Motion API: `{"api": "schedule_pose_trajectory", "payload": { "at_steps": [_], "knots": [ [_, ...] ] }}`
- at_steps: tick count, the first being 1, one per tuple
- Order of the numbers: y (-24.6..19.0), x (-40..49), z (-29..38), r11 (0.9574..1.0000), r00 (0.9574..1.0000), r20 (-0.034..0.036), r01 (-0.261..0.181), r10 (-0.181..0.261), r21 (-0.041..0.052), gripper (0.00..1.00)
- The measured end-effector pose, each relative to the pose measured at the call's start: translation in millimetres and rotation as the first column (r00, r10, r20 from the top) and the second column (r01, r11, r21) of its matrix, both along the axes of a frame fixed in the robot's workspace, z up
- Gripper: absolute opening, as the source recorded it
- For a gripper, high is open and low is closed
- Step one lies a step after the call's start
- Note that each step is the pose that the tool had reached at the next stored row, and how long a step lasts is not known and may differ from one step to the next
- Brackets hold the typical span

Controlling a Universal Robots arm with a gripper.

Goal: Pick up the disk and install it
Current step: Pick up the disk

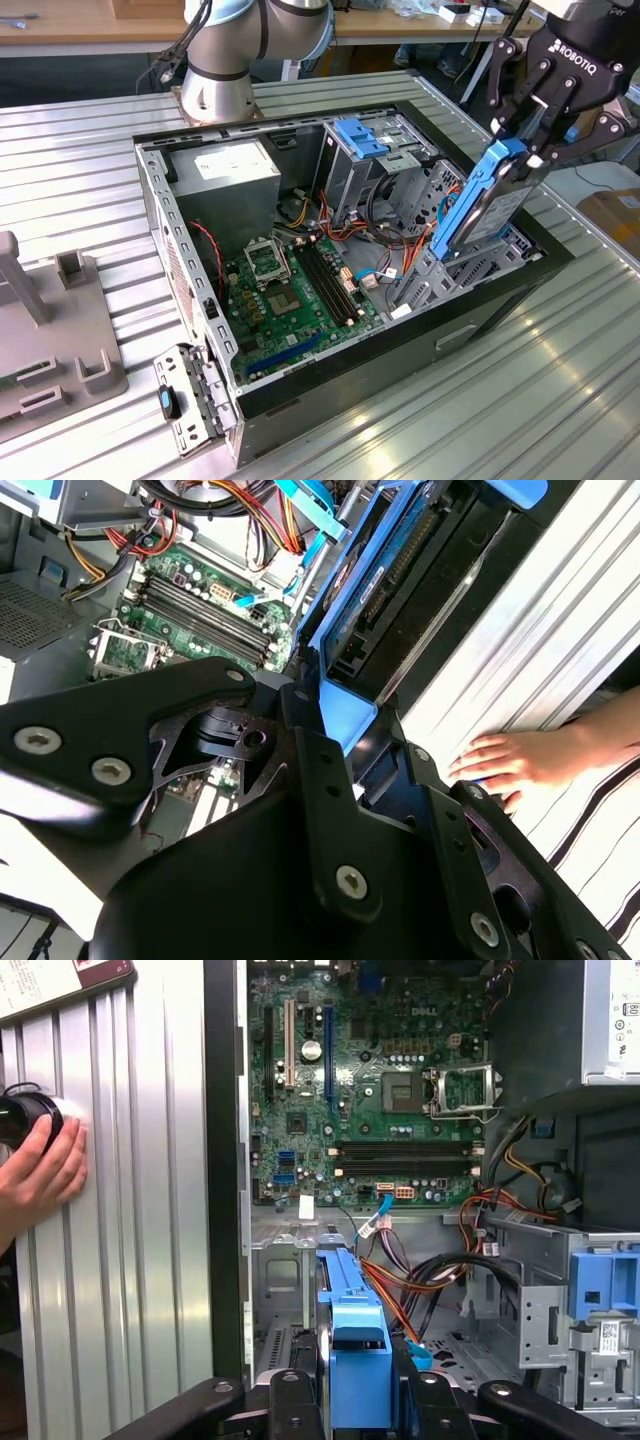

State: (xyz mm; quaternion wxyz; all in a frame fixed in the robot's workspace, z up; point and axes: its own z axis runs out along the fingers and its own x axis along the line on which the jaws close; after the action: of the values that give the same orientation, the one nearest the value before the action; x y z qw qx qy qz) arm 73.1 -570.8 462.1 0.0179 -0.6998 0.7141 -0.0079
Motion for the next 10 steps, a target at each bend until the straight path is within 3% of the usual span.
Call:
{"api": "schedule_pose_trajectory", "payload": {
  "at_steps": [7, 9, 10],
  "knots": [
    [-0.6, 0.0, -7.7, 1.0000, 1.0000, 0.0000, 0.002, -0.002, 0.0000, 0.37],
    [-1.6, 0.0, -18.4, 1.0000, 1.0000, 0.0000, 0.004, -0.004, 0.0000, 0.37],
    [-1.8, 0.0, -20.7, 1.0000, 1.0000, 0.0000, 0.005, -0.005, -0.0001, 0.37]
  ]
}}
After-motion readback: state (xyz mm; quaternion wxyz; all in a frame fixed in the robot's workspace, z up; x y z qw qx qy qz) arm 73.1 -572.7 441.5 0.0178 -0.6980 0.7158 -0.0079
